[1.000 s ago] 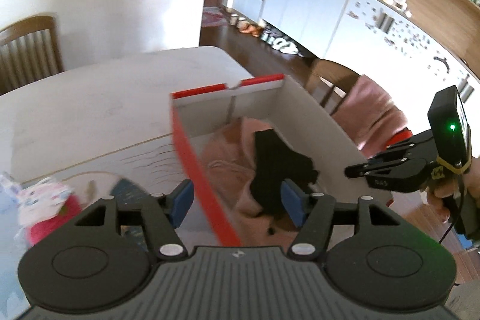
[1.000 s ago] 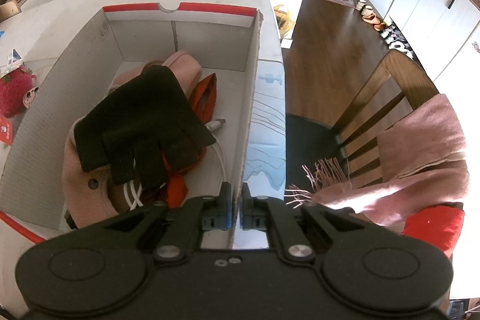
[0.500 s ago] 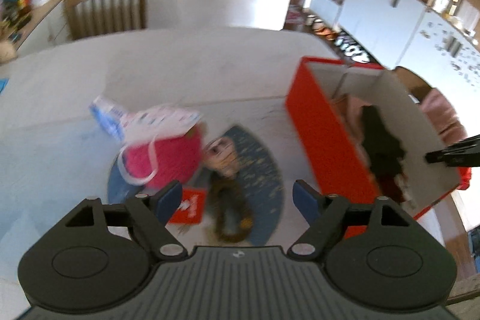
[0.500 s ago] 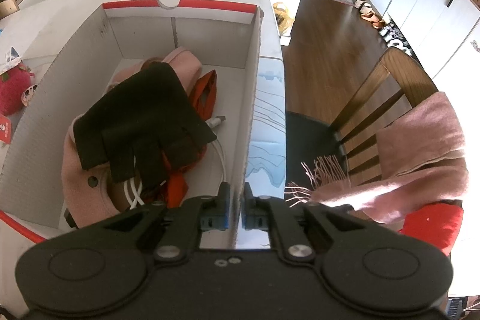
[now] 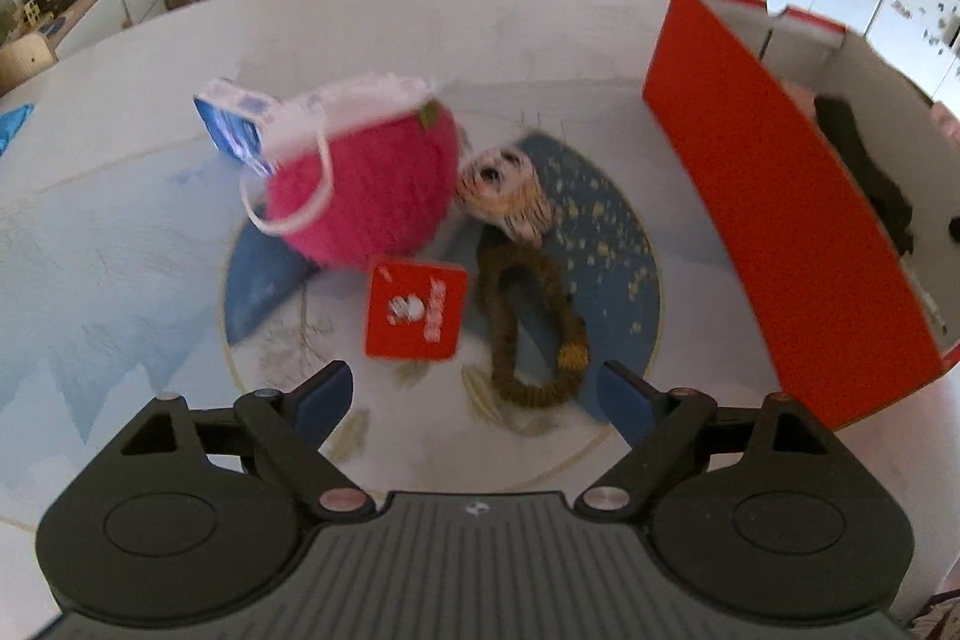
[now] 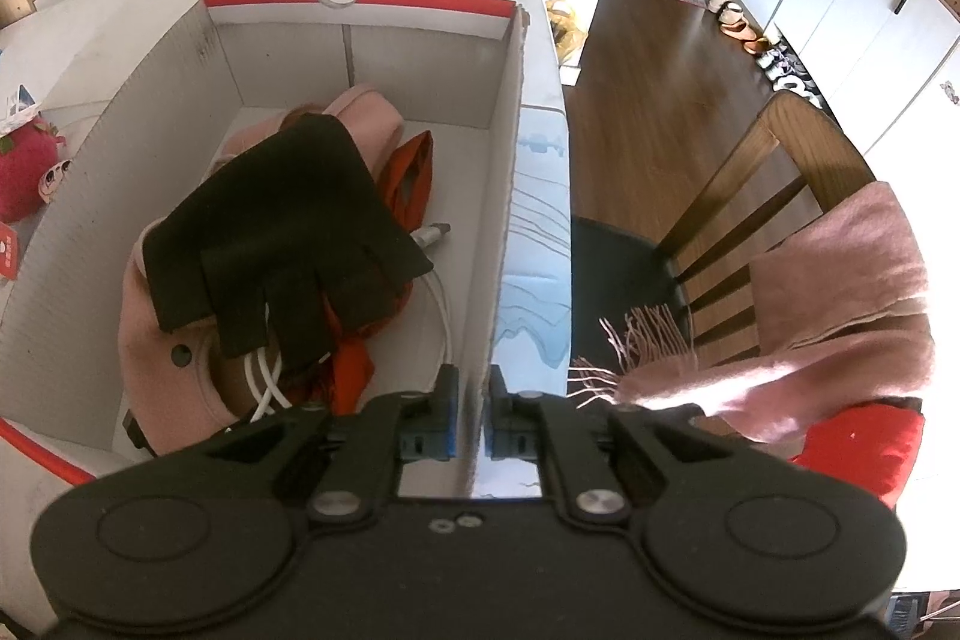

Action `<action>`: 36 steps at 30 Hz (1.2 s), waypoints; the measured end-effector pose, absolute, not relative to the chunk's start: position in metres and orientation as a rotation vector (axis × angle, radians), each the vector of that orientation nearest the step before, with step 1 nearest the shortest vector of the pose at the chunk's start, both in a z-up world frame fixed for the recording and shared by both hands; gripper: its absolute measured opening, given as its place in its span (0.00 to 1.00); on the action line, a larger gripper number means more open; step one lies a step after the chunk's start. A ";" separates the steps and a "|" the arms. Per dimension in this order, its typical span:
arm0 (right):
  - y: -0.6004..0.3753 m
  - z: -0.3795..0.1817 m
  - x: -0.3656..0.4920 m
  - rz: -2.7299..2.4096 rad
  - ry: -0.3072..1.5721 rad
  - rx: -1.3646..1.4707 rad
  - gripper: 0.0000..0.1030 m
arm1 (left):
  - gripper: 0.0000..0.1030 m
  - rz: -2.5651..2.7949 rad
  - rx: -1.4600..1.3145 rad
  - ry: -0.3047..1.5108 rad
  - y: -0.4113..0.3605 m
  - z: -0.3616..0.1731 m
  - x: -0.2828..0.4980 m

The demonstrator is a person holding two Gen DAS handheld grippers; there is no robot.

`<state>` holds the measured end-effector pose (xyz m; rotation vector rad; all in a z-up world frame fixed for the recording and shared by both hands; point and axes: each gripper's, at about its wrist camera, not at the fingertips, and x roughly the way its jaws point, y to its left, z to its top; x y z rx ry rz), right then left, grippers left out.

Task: Organize objects
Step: 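Move the left gripper back to the pile above the brown bead bracelet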

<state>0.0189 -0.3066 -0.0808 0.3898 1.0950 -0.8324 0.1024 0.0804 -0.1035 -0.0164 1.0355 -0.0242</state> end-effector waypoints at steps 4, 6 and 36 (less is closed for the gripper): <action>-0.306 -0.082 0.020 -0.835 1.096 0.393 0.07 | 0.86 -0.045 -0.033 1.082 0.072 -0.121 0.104; -0.306 -0.082 0.019 -0.835 1.097 0.395 0.07 | 0.86 -0.037 -0.054 1.095 0.072 -0.127 0.106; -0.305 -0.089 0.021 -0.837 1.105 0.400 0.08 | 0.43 0.007 -0.069 1.078 0.044 -0.130 0.135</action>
